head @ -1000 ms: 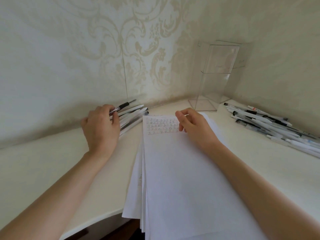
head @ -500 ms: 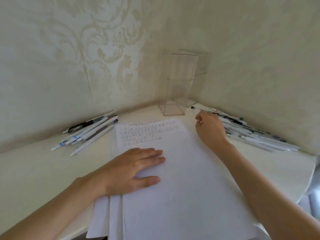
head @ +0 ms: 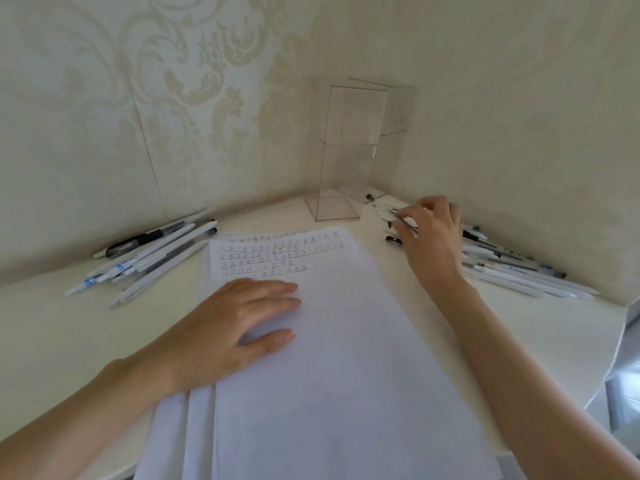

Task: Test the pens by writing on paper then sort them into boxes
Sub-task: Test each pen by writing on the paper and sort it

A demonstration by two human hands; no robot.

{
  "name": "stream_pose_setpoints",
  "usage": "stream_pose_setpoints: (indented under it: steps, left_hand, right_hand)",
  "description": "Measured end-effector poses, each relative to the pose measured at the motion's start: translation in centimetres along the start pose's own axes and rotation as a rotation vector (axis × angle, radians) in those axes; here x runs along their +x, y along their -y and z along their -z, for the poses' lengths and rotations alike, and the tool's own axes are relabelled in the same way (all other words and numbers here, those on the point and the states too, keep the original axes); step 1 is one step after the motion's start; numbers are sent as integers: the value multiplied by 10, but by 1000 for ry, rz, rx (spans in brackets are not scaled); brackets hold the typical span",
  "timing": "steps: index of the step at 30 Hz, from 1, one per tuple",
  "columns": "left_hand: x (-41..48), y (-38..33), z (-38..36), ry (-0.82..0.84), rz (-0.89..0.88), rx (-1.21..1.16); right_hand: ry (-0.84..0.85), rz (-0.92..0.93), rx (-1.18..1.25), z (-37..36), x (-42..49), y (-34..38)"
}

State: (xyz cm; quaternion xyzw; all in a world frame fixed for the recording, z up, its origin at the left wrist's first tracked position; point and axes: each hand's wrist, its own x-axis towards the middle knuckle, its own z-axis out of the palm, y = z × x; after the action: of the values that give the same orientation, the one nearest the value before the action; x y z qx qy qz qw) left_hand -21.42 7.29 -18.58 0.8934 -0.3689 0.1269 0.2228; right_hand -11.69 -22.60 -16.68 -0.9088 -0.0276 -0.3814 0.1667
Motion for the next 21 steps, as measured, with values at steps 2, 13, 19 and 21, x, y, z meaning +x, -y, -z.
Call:
stream_pose_setpoints:
  steps: [2, 13, 19, 21]
  left_hand:
    - [2, 3, 2, -169, 32, 41]
    - [3, 3, 8, -291, 235, 15]
    - [3, 2, 5, -211, 198, -15]
    - [2, -1, 4, -157, 213, -51]
  right_hand:
    - [5, 225, 132, 4, -1, 21]
    - [700, -101, 1204, 25, -38, 101]
    - [870, -121, 1243, 20, -45, 104]
    - [895, -116, 1235, 20, -46, 104]
